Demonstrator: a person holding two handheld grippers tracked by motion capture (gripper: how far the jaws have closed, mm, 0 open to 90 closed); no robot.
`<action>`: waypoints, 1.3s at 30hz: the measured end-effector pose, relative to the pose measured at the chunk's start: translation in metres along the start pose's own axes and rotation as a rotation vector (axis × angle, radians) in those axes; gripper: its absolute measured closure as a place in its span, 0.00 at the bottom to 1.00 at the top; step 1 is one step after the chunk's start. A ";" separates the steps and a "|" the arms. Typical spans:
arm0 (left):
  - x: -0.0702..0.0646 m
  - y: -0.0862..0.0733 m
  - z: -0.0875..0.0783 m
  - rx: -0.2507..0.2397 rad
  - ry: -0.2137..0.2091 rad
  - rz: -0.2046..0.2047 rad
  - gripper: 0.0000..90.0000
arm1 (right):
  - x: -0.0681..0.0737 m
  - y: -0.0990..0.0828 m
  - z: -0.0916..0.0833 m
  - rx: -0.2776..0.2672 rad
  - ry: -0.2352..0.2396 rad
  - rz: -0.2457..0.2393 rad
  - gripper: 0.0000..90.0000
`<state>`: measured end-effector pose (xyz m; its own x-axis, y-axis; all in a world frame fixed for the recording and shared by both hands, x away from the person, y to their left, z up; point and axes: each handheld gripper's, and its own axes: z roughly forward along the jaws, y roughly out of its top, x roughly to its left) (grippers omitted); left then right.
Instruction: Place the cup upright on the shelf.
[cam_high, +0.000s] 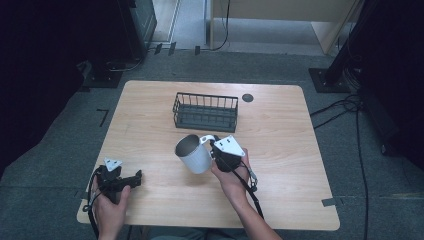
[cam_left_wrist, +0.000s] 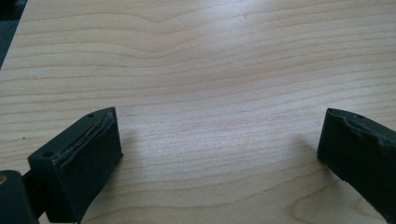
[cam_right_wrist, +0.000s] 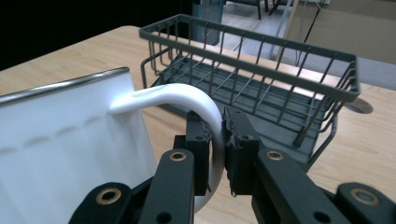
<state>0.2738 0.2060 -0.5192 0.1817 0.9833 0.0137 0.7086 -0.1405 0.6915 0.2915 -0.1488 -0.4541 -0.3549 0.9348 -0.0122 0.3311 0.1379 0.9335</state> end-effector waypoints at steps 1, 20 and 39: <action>0.000 0.000 0.000 0.000 0.000 0.000 0.00 | -0.002 0.002 0.000 -0.003 -0.004 0.002 0.91; 0.000 0.000 0.000 0.000 0.000 -0.001 0.00 | -0.023 0.040 0.005 -0.043 -0.048 0.038 0.90; 0.000 0.000 0.000 0.001 0.000 -0.001 0.00 | -0.038 0.070 0.021 -0.082 -0.110 0.064 0.90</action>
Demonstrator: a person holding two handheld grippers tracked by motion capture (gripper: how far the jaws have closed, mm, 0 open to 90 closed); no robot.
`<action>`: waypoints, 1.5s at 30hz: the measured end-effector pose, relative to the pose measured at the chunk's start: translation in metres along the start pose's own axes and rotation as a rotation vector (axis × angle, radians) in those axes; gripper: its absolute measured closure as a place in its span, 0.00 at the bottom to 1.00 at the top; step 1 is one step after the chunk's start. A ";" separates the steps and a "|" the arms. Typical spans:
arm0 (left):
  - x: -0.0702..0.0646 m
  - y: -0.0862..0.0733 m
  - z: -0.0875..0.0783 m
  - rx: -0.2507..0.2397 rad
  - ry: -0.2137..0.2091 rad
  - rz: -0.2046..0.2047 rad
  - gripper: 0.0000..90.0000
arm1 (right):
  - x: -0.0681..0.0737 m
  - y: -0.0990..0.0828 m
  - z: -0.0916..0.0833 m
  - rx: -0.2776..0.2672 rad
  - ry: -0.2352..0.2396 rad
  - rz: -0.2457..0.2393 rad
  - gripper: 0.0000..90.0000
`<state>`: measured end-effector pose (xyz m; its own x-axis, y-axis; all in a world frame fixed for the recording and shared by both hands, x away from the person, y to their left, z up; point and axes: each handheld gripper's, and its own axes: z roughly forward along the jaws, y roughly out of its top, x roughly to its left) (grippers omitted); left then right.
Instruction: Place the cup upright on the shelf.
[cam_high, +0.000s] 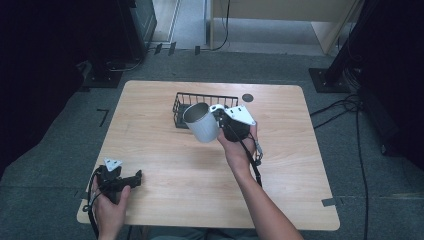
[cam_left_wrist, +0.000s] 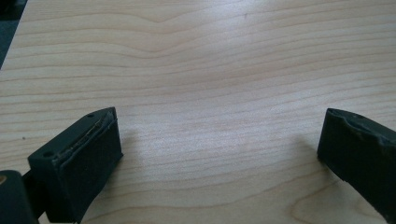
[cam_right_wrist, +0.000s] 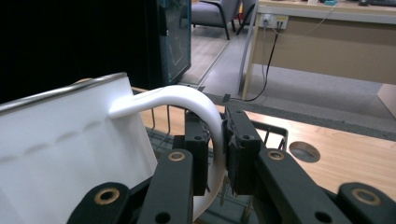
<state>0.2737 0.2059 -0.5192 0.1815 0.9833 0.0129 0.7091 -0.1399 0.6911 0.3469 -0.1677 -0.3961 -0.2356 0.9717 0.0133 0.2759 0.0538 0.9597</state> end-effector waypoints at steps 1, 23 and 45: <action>0.000 0.000 0.000 0.000 0.000 0.000 0.00 | 0.000 0.001 0.001 -0.002 -0.004 0.005 0.90; 0.000 0.000 0.000 0.000 0.000 0.000 0.00 | -0.010 0.019 0.046 -0.024 -0.104 0.094 0.90; 0.000 0.000 0.000 0.000 0.000 0.000 0.00 | -0.006 0.012 0.097 -0.041 -0.261 0.154 0.90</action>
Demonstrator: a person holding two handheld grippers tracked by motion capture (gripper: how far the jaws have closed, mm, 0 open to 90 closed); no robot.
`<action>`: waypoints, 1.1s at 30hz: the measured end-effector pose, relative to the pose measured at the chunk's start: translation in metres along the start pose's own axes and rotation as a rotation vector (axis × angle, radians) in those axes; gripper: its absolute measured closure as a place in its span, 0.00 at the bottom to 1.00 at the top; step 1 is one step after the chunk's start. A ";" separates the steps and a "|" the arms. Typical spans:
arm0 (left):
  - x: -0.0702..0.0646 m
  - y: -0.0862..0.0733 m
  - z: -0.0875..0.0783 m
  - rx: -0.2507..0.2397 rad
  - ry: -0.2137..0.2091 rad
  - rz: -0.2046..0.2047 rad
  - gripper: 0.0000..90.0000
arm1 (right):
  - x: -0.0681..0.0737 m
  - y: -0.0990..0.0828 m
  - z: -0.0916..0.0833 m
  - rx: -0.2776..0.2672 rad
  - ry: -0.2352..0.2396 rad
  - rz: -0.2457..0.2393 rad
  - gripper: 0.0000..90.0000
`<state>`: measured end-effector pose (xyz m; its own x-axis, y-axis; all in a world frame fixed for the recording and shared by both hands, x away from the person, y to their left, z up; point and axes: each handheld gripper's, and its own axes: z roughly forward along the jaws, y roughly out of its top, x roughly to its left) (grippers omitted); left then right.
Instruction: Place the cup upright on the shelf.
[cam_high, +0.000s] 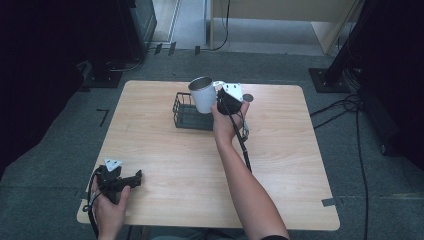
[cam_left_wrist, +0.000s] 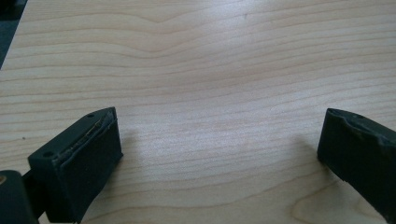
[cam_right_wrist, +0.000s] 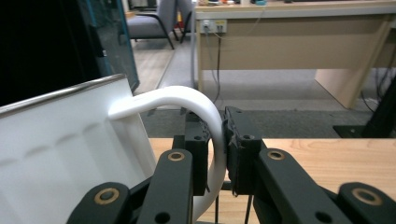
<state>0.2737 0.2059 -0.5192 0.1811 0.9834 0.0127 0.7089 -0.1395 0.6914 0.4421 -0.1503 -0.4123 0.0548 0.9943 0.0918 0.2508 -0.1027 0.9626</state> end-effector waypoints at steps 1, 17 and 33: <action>0.000 0.000 0.000 0.000 0.000 0.000 0.00 | 0.001 -0.001 0.002 -0.001 -0.009 0.006 0.90; -0.001 0.000 0.000 0.004 -0.003 0.007 0.00 | -0.004 -0.025 -0.001 0.018 0.028 -0.012 0.89; -0.001 0.000 0.000 0.004 -0.003 0.007 0.00 | -0.020 -0.028 -0.006 0.142 0.108 -0.065 0.63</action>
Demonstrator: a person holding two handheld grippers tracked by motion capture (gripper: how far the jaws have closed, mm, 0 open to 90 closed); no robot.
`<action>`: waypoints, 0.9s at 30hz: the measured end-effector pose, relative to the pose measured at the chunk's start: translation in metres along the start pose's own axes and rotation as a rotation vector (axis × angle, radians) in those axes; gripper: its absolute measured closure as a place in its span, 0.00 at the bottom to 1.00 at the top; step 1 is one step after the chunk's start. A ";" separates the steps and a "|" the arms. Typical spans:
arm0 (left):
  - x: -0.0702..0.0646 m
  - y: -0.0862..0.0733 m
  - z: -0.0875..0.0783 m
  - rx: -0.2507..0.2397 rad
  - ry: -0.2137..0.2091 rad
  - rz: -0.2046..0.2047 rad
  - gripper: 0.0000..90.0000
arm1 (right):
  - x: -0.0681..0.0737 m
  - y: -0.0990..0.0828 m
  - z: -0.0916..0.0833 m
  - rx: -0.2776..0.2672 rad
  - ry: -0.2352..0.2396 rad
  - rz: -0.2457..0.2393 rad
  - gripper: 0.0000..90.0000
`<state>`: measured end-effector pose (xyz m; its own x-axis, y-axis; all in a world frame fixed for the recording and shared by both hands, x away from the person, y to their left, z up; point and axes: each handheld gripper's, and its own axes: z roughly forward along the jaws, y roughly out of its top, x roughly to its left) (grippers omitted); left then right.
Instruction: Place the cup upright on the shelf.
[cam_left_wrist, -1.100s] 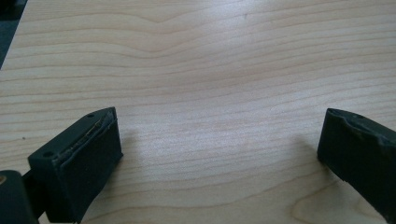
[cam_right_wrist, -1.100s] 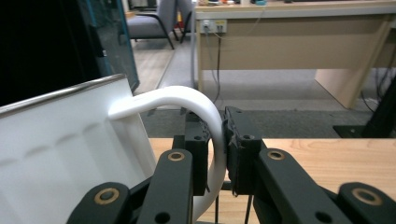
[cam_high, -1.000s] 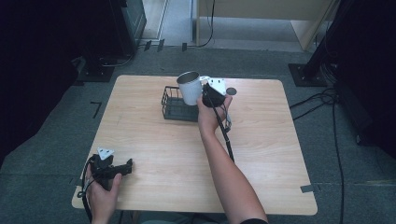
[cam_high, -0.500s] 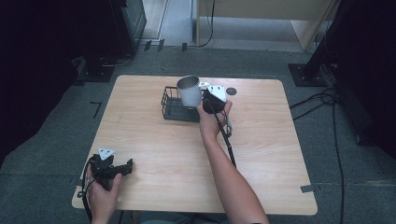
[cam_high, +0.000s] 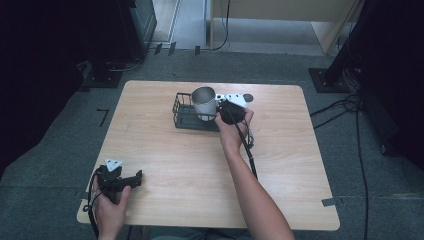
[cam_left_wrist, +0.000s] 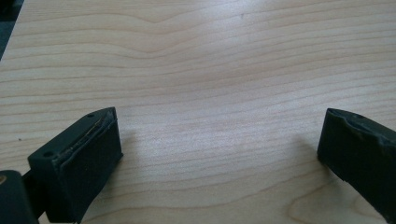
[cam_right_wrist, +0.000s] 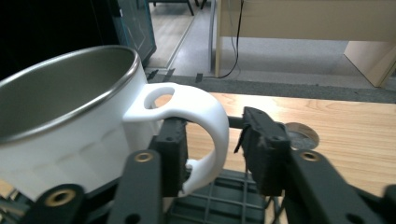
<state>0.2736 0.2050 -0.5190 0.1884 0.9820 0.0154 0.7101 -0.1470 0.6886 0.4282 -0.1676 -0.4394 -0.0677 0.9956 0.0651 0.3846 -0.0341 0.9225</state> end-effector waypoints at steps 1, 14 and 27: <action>0.000 0.000 0.000 0.000 0.000 0.000 0.00 | -0.001 0.000 -0.001 0.009 0.004 -0.006 0.59; 0.000 0.000 0.000 0.000 0.000 0.000 0.00 | -0.017 0.002 -0.026 0.040 0.054 -0.046 0.35; 0.000 0.000 0.000 -0.001 0.000 0.001 0.00 | -0.046 -0.001 -0.061 0.071 0.109 -0.055 0.09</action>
<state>0.2736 0.2051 -0.5190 0.1889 0.9819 0.0161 0.7096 -0.1478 0.6889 0.3746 -0.2187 -0.4202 -0.1881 0.9803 0.0598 0.4418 0.0301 0.8966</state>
